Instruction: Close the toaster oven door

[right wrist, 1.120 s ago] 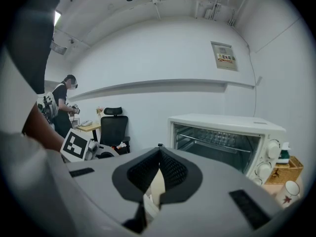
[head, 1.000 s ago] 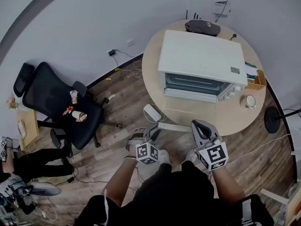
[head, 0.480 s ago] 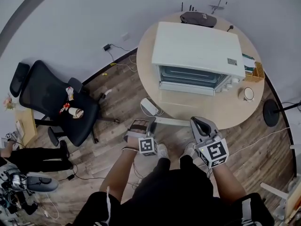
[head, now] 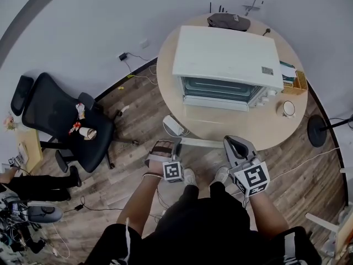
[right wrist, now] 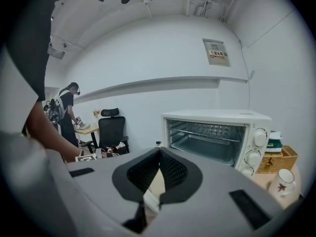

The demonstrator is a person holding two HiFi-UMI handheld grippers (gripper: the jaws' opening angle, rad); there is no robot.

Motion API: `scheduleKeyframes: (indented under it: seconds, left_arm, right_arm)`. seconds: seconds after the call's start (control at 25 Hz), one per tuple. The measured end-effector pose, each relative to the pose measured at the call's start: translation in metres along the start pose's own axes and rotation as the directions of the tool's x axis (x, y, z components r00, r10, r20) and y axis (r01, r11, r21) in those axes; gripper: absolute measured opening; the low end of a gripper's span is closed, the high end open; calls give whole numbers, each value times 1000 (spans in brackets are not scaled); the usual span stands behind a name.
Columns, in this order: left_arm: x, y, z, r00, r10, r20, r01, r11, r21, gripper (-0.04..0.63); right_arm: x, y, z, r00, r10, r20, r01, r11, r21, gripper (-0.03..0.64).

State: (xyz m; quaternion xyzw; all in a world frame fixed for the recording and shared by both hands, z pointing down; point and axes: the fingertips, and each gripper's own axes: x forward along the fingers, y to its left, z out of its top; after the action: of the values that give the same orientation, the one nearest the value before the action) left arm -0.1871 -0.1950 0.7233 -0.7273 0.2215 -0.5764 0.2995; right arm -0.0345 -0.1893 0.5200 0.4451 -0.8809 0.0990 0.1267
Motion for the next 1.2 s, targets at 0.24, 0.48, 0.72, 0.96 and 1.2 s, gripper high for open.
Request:
scheduleKeyframes:
  seconds: [0.24, 0.48, 0.72, 0.96, 1.2]
  left_arm:
    - [-4, 6, 2, 1000, 12, -3, -12, 999, -37, 72]
    - [-17, 20, 6, 999, 45, 7, -44, 998, -35, 60]
    - [-31, 42, 8, 996, 89, 26, -87, 995, -53, 46]
    - [-42, 73, 13, 989, 139, 57, -135, 988, -74, 38]
    - [-48, 108, 17, 980, 190, 62, -187, 981, -59, 34]
  right_arm:
    - [-1, -3, 2, 1000, 11, 5, -11, 1000, -3, -3]
    - [5, 5, 9, 999, 38, 11, -38, 999, -18, -3]
    - [7, 8, 19, 998, 56, 26, -55, 998, -33, -3]
    - [9, 4, 17, 998, 62, 25, -61, 998, -29, -3]
    - [14, 12, 16, 995, 93, 19, -93, 995, -28, -3]
